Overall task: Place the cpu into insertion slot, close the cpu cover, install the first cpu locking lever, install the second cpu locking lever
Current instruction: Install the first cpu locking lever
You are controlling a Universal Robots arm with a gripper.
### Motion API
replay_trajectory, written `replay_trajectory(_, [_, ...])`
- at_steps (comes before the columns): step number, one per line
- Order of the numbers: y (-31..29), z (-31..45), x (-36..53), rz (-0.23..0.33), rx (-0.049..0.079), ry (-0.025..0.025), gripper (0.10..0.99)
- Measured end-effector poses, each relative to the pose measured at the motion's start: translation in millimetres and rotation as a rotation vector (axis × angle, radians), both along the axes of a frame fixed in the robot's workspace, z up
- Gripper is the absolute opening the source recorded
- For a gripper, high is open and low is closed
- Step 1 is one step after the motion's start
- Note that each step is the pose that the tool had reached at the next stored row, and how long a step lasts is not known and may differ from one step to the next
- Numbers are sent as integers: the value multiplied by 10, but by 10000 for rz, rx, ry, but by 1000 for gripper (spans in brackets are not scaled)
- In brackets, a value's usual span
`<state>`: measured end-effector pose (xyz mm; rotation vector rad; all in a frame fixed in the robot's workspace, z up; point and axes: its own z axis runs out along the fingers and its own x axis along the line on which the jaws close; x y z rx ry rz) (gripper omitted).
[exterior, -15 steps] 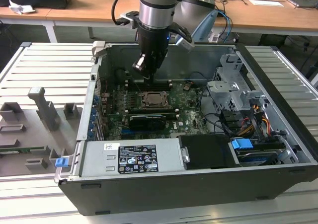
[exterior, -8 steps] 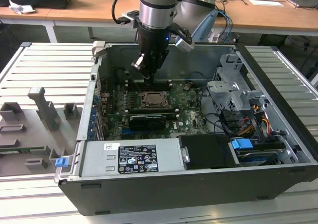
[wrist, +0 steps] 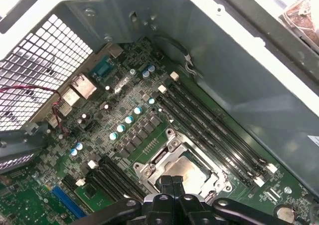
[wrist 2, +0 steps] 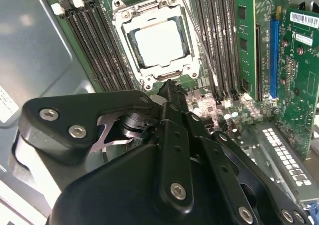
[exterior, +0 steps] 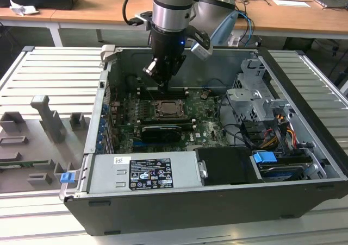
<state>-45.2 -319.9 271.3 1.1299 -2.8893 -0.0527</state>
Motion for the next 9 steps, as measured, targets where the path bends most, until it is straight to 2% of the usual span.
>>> replay_trajectory(6, [0, 0, 0, -449, 0, 0, 106])
replay_trajectory(9, [0, -3, 1, -1074, -24, 1, 106])
